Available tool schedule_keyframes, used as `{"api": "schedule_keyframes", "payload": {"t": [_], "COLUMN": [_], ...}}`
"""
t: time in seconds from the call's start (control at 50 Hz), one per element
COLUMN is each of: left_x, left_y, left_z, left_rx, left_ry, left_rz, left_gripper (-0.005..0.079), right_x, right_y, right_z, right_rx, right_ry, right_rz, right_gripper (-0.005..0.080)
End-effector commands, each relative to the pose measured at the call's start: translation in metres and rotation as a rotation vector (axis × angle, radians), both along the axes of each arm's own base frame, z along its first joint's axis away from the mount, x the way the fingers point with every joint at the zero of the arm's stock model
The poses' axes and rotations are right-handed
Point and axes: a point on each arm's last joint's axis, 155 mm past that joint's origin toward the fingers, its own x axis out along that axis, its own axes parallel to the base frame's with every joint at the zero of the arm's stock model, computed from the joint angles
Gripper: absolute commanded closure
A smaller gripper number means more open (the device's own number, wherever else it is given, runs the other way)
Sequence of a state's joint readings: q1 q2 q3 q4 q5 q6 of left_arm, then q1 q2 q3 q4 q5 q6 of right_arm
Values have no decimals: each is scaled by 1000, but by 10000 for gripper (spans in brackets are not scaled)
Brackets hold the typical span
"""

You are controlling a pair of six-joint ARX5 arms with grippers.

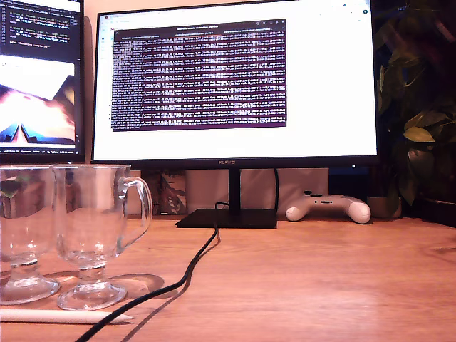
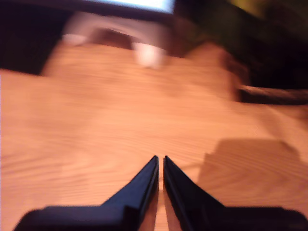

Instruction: Pick the small glass cups in front of you with each of your hands, and place them behind the white pen

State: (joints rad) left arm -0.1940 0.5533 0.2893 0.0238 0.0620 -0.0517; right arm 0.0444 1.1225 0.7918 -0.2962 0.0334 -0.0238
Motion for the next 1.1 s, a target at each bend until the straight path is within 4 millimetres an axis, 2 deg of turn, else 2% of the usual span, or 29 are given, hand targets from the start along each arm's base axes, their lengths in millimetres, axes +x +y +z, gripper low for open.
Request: {"api": "schedule_keyframes", "payload": {"t": [0.0, 0.12, 0.26, 0.56, 0.74, 1.08], "left_x": [1, 2, -2, -25, -32, -38], "left_y": [9, 21, 24, 39, 45, 56], "left_z": [-12, -19, -25, -63, -55, -60], "left_rx": [21, 58, 62, 39, 30, -15], "left_ry": [11, 12, 5, 63, 15, -9], "left_rz": [30, 64, 69, 128, 150, 202], "left_gripper": [763, 763, 763, 763, 763, 763], "right_x": [0, -3, -5, -6, -9, -10], "right_y": [1, 1, 4, 11, 13, 21], "right_z": [18, 12, 3, 2, -1, 2], "right_rx": [7, 0, -4, 0, -3, 18], "right_ry": [-86, -96, -86, -88, -74, -85], "right_rz": [7, 17, 40, 88, 100, 141], "right_gripper": [763, 763, 763, 763, 763, 763]}}
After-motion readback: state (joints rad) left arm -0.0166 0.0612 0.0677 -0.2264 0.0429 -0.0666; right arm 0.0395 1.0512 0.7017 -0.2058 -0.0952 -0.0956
